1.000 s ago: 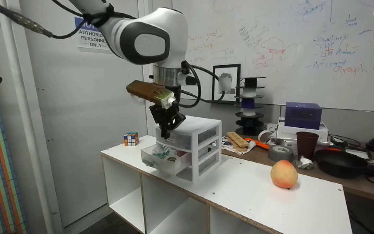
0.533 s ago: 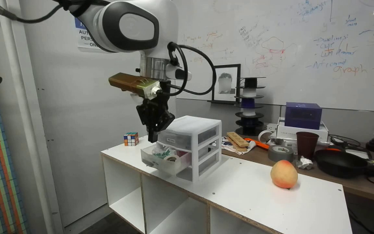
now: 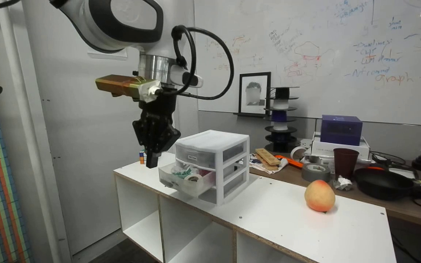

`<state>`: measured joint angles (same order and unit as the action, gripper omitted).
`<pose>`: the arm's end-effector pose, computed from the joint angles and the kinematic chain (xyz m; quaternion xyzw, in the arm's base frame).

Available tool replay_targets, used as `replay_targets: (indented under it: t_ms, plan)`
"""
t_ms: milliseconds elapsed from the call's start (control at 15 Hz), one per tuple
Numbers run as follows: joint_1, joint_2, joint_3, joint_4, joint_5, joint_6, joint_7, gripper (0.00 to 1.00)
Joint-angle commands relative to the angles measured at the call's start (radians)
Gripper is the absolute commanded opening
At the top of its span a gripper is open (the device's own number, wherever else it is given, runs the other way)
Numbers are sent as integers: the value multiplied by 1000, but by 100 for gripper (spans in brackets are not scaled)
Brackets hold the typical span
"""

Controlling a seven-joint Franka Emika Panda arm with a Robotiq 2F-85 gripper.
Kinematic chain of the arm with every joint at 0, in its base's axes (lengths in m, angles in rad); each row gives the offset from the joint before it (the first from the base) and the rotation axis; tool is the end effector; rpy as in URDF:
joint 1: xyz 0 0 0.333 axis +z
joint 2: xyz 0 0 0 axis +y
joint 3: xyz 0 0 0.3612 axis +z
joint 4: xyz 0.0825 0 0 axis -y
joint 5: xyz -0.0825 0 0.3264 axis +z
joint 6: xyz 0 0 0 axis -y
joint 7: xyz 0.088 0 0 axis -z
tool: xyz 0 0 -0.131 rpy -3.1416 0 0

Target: Pick the masking tape and the plastic and put them in the drawer, then close it

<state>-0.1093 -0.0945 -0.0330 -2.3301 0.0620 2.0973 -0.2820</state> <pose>0.4213 -0.0563 0.4222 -0.9959 -0.0524 0.0618 0.0411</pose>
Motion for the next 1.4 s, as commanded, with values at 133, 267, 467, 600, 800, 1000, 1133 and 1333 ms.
replay_targets:
  t_ms: [133, 267, 467, 600, 800, 1000, 1133, 1333]
  plan:
    - [20, 99, -20, -47, -8, 141, -37, 4]
    - [21, 138, -13, -61, 6, 202, -66, 4]
    - [24, 188, 2, -76, 29, 315, -114, 6]
    - [25, 216, 17, -74, 64, 386, -147, 8]
    - [25, 251, 47, -60, 112, 474, -181, 9]
    - [21, 275, 78, -46, 159, 535, -202, 8]
    - [20, 284, 96, -37, 179, 564, -206, 8]
    - [17, 299, 113, -22, 190, 620, -210, 10]
